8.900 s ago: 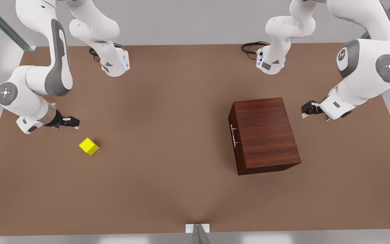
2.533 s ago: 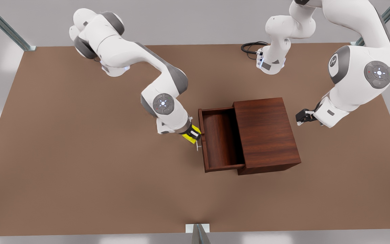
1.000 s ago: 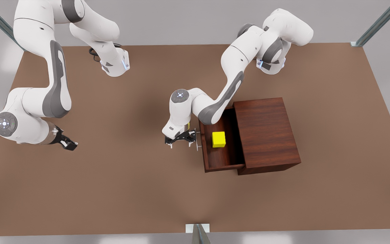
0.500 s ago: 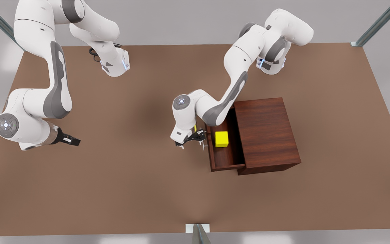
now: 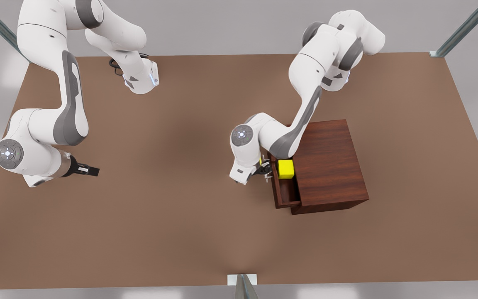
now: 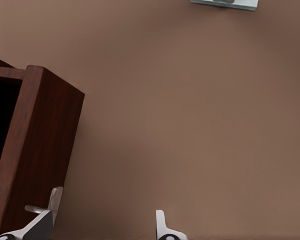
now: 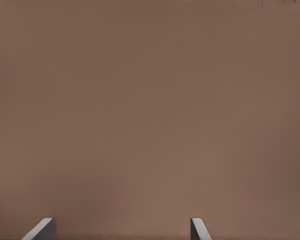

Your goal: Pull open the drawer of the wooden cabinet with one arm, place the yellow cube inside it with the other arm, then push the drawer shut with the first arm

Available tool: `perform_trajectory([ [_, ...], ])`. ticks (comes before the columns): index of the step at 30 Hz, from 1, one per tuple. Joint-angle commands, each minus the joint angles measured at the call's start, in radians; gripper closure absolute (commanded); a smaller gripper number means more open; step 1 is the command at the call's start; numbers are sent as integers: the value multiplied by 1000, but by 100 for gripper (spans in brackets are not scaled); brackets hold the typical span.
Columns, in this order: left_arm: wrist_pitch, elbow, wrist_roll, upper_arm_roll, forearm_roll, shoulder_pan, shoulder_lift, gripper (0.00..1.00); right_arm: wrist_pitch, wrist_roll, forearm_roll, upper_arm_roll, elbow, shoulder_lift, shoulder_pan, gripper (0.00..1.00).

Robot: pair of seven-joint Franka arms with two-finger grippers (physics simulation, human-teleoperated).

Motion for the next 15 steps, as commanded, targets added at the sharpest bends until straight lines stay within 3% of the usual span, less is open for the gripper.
perform_trajectory([
  [1, -19, -14, 75, 1, -3, 5, -4, 0, 0, -97, 0, 0, 0, -1, 0, 0],
  [15, -85, -29, 137, 37, 11, 39, -18, 0, 0, -97, 0, 0, 0, 0, 0, 0],
])
